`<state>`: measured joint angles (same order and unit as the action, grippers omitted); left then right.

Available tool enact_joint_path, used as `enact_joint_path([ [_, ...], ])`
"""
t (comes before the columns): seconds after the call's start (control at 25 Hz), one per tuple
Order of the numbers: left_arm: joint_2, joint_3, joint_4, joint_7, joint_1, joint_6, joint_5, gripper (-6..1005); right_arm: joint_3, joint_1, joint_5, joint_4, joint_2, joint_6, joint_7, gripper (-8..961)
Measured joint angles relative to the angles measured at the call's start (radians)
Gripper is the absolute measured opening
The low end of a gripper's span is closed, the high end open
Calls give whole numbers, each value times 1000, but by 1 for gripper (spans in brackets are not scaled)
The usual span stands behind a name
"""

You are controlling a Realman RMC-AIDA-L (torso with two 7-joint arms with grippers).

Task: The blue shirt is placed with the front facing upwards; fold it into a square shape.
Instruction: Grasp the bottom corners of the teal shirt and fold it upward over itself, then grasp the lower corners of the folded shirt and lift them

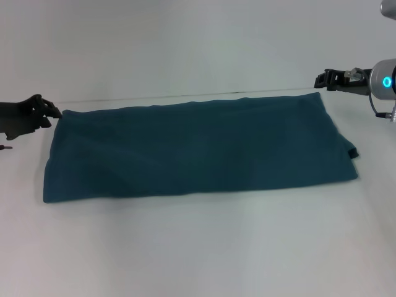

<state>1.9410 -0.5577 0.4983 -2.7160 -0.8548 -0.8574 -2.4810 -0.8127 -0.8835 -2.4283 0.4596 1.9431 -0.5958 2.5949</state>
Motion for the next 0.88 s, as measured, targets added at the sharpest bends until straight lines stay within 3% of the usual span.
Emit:
enact_joint_path([
  [0.08,0,1,4,9,2,4,12,138,2,0,0,-5,-4,-3,0,264],
  [0.2,0,1,8,17,5,5,20,271,7,4,0,-8,-10,-9,2,402],
  [0.44,-3,-1,20,17,14,-3,39,492,9,11,4,-9,-30,-55,13,477],
  [0.6,-4,0,58,39,39,-66,85,589,30,28,52,14,-45,-166,-24,527],
  [0.68,4,1,95,67,67,-118,142,618,63,61,127,50,-45,-261,-89,569],
  [0.88,49,-1,202,163,198,-252,347,640,126,209,427,135,-21,-531,-314,721],
])
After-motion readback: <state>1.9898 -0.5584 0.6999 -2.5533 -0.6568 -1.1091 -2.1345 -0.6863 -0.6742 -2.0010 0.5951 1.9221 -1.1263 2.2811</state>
